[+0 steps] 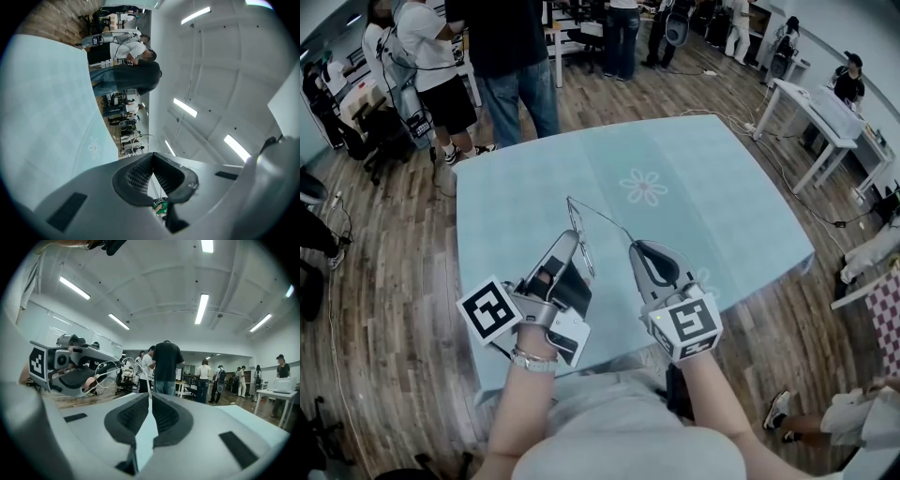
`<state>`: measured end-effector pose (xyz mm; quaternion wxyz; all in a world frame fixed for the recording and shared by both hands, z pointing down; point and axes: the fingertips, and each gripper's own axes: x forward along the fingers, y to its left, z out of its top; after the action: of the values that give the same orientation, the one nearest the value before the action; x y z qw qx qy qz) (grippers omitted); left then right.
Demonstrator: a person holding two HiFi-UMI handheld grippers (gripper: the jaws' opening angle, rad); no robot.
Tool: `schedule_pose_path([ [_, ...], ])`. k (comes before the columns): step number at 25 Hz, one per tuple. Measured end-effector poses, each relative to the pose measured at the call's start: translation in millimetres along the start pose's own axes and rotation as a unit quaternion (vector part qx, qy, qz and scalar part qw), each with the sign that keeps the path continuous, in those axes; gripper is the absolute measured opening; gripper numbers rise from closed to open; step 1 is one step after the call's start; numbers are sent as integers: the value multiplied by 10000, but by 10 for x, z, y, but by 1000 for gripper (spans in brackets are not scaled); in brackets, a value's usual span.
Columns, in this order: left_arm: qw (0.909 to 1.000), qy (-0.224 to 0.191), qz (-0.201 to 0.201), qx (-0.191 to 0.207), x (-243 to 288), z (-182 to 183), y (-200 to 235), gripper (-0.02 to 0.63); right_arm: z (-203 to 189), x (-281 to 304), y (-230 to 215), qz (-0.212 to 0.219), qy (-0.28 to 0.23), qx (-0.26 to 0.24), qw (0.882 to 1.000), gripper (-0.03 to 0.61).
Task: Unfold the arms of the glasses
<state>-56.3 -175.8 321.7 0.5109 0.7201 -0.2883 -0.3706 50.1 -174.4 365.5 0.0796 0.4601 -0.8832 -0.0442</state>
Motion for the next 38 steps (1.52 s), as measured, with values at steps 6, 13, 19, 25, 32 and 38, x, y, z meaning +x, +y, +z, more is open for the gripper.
schedule_pose_path([
  [6,9999,82,0,-60,-13,-36,-19,9,34,24,-181,-191,-26,-1,9998,18],
  [13,9998,186,-21,-84,-8,-66,-2,9,0,83,-306,-309,-5,-31,9995,21],
  [19,9996,262,-30,-134,8,-83,-41,9,63,150,-450,-385,3,-74,9992,25],
  [25,9992,375,-25,-156,-13,-175,-35,9,35,155,-558,-426,26,-49,9991,26],
  [32,9983,536,-10,-248,-38,-246,-2,9,22,199,-612,-474,44,-39,9989,28],
  [38,9979,575,12,-294,-30,-260,0,9,22,206,-654,-525,79,-81,9986,45],
])
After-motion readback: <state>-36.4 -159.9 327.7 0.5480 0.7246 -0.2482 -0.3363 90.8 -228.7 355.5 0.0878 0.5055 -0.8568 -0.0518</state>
